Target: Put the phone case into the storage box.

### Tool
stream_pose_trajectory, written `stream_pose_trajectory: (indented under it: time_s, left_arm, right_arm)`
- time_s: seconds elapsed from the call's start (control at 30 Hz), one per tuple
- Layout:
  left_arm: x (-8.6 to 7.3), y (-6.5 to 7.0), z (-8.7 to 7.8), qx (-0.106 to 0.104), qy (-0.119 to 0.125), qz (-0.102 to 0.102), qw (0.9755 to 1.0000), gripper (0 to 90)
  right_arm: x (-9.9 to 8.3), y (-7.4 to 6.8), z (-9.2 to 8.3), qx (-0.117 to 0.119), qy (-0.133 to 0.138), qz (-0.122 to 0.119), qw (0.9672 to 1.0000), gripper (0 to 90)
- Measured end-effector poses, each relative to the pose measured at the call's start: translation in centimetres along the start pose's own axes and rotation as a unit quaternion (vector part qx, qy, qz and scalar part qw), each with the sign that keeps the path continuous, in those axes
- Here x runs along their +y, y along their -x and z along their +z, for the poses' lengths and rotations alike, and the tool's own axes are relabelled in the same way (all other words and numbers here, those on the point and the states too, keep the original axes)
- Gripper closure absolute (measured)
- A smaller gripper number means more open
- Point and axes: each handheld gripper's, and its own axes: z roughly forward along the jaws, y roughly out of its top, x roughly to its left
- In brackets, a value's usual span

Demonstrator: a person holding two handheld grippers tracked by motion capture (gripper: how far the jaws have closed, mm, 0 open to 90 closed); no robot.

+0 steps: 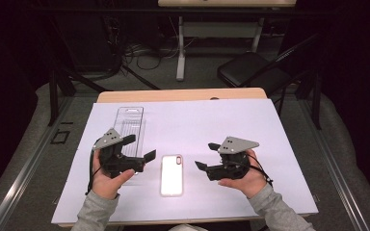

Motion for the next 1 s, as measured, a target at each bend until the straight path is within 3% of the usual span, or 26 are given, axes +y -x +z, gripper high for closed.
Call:
stream_pose_trajectory:
  time_s: [0.43, 0.63, 0.83, 1.0]
  left_arm:
    - [0.9, -0.8, 0.4, 0.022, -0.008, 0.022, 0.9995, 0.8]
    - [0.7, -0.9, 0.5, 0.024, -0.010, 0.024, 0.9994, 0.8]
    - [0.5, -1.0, 0.2, 0.030, -0.014, 0.030, 0.9990, 0.8]
    - [0.4, -1.2, 0.1, 0.035, -0.013, 0.029, 0.9989, 0.8]
  right_arm:
    - [0.6, -0.5, 1.6, 0.020, -0.031, -0.025, 0.9990, 27.4]
    - [1.0, -0.7, 2.3, 0.039, -0.057, -0.049, 0.9964, 28.2]
    - [1.4, -1.4, 2.9, 0.054, -0.090, -0.090, 0.9904, 29.6]
    - [1.4, -2.3, 3.5, 0.052, -0.116, -0.135, 0.9826, 29.6]
